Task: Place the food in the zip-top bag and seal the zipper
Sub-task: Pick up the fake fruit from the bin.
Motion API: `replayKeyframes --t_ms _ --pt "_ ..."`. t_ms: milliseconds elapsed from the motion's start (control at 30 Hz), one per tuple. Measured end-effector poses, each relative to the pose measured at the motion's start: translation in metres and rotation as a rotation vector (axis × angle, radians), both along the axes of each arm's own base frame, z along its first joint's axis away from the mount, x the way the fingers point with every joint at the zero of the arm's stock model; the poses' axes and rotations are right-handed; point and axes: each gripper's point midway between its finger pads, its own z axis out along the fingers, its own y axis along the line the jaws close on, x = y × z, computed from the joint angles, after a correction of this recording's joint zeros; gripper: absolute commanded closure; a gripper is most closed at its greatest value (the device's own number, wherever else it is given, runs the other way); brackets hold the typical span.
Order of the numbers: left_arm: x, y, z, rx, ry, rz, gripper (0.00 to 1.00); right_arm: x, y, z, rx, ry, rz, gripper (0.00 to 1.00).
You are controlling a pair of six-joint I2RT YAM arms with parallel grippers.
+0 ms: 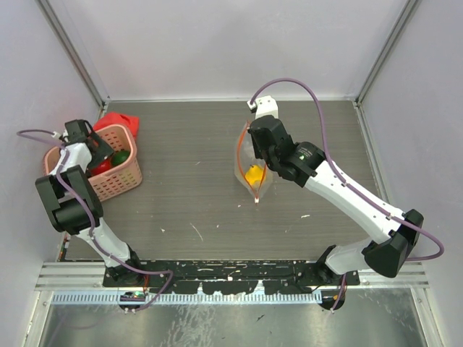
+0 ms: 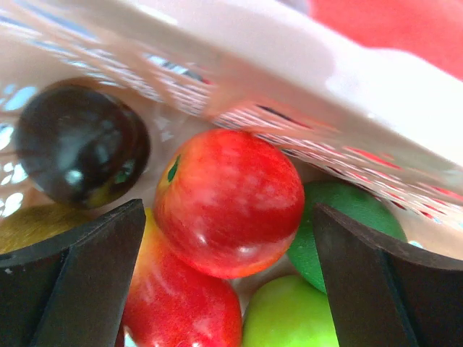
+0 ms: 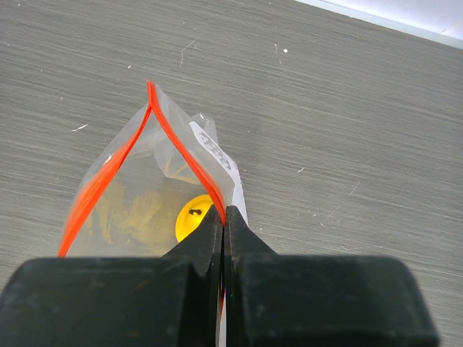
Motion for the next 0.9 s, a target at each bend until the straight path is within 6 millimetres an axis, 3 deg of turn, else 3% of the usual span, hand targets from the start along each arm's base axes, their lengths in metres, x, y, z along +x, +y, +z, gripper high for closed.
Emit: replayKeyframes --t_ms 333,500,700,900 --pt "0.022 -0.019 -0.006 -0.064 -0.082 -0.082 0.12 -0.001 0.003 -0.001 0.006 0.006 0.014 1.0" --pt "0.037 -0.044 -0.006 -0.085 -0.107 -0.156 0.32 -0.001 0.004 -0.001 0.008 0.008 0.018 1.0" --pt "0.046 -0.076 -0.005 -0.117 -0.116 -0.243 0.42 -0.001 0.004 -0.001 0.009 0.008 0.019 1.0" --pt "0.043 -0.085 0.001 -0.127 -0.105 -0.265 0.52 -0.001 0.004 -0.001 0.009 0.008 0.019 1.0"
